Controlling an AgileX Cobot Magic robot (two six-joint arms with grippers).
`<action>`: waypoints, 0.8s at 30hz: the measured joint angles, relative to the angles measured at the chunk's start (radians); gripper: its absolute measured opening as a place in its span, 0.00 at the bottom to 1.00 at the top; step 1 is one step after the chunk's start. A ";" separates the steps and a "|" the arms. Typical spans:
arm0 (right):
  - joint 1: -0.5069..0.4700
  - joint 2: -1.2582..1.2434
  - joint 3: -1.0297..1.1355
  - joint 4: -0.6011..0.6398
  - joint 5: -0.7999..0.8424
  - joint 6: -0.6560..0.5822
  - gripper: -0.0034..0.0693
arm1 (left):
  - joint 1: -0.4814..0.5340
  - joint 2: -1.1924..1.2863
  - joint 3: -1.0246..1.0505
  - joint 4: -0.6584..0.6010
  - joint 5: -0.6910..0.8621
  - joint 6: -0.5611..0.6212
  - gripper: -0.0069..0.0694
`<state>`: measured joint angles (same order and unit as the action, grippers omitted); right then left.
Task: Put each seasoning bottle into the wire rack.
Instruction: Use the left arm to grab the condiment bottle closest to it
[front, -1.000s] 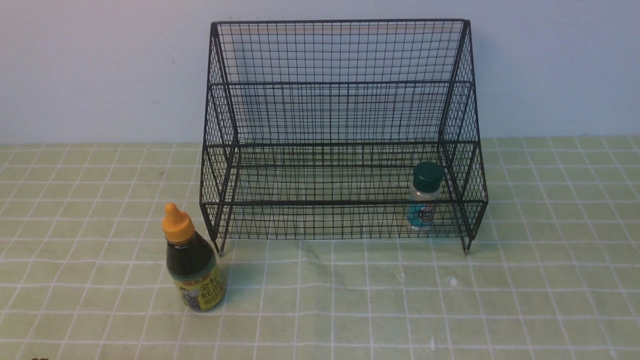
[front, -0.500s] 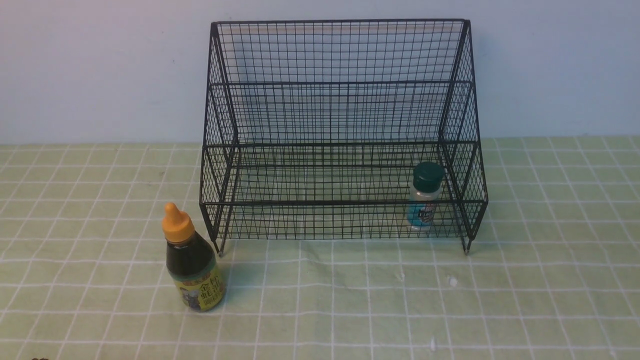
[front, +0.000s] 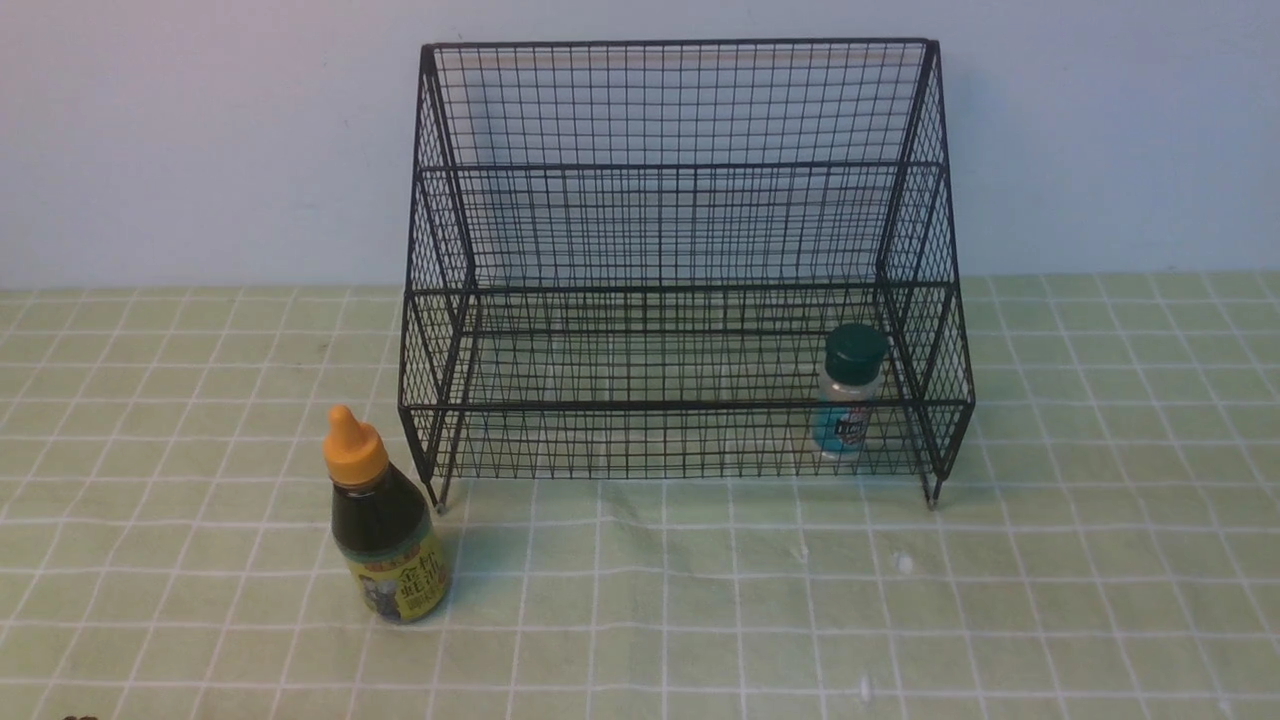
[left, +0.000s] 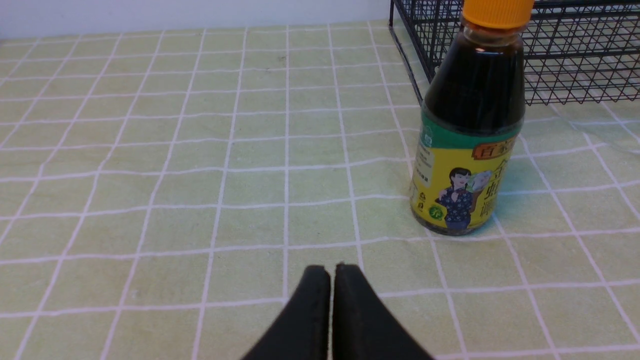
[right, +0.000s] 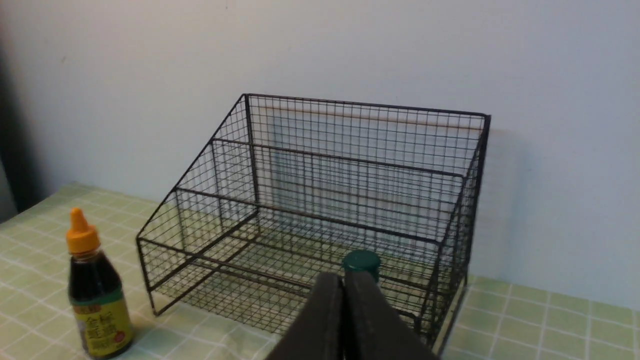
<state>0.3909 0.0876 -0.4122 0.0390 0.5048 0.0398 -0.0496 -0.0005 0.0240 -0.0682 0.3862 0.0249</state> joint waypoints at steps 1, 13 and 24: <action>-0.042 -0.013 0.016 -0.001 -0.002 0.000 0.03 | 0.000 0.000 0.000 0.000 0.000 0.000 0.08; -0.355 -0.100 0.406 -0.027 -0.037 -0.040 0.03 | 0.000 0.000 0.000 0.000 0.000 0.000 0.08; -0.365 -0.100 0.431 -0.025 -0.114 -0.040 0.03 | 0.000 0.000 0.000 0.000 0.000 0.000 0.08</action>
<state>0.0261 -0.0120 0.0186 0.0138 0.3909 0.0000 -0.0496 -0.0005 0.0240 -0.0682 0.3862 0.0249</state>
